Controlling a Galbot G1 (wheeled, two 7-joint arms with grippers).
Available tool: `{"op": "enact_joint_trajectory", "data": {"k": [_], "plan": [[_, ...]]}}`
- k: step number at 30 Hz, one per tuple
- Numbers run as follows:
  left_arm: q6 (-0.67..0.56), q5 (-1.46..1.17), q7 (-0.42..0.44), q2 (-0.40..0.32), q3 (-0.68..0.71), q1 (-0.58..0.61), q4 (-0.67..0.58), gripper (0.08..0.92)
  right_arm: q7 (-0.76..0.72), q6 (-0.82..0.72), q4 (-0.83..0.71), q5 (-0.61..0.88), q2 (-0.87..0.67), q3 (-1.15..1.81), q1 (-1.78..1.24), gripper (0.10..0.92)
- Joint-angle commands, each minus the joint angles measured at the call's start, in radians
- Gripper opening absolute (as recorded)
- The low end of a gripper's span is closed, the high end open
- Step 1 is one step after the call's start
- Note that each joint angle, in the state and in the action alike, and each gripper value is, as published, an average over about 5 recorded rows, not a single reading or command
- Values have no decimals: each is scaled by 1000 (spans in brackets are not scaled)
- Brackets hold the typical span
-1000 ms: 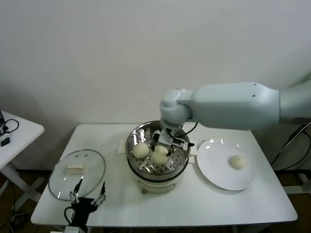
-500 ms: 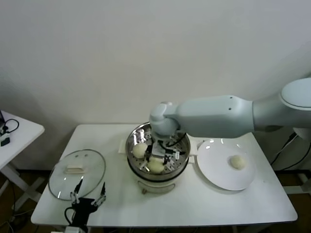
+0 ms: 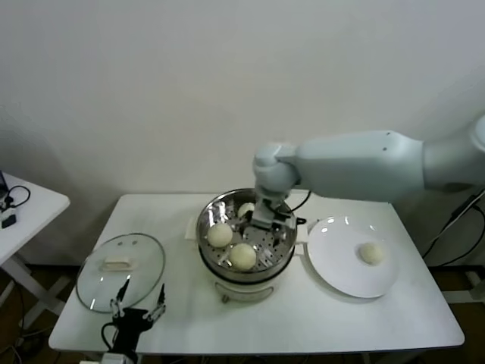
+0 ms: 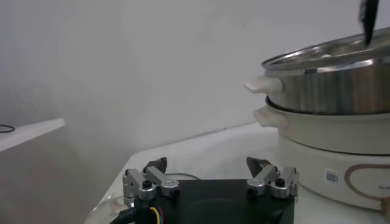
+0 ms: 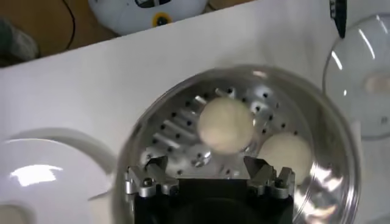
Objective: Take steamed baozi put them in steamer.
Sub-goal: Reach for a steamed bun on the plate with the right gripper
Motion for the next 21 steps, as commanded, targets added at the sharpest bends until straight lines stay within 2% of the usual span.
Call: {"op": "enact_joint_trajectory", "data": {"k": [1, 3, 6, 11, 21], "plan": [[0, 1, 1, -1, 1, -4, 1, 823, 95, -228, 21, 324, -253, -300, 228, 823], [-1, 1, 1, -1, 1, -5, -1, 823, 117, -318, 10, 365, -323, -326, 213, 823], [-2, 0, 2, -4, 2, -6, -4, 823, 120, -376, -35, 358, -416, -315, 147, 823], [-2, 2, 1, -7, 4, -9, 5, 823, 123, -394, -123, 234, -521, -240, -4, 823], [-4, 12, 3, -12, -1, -15, 27, 823, 108, -366, -291, 73, -549, 1, -294, 823]]}}
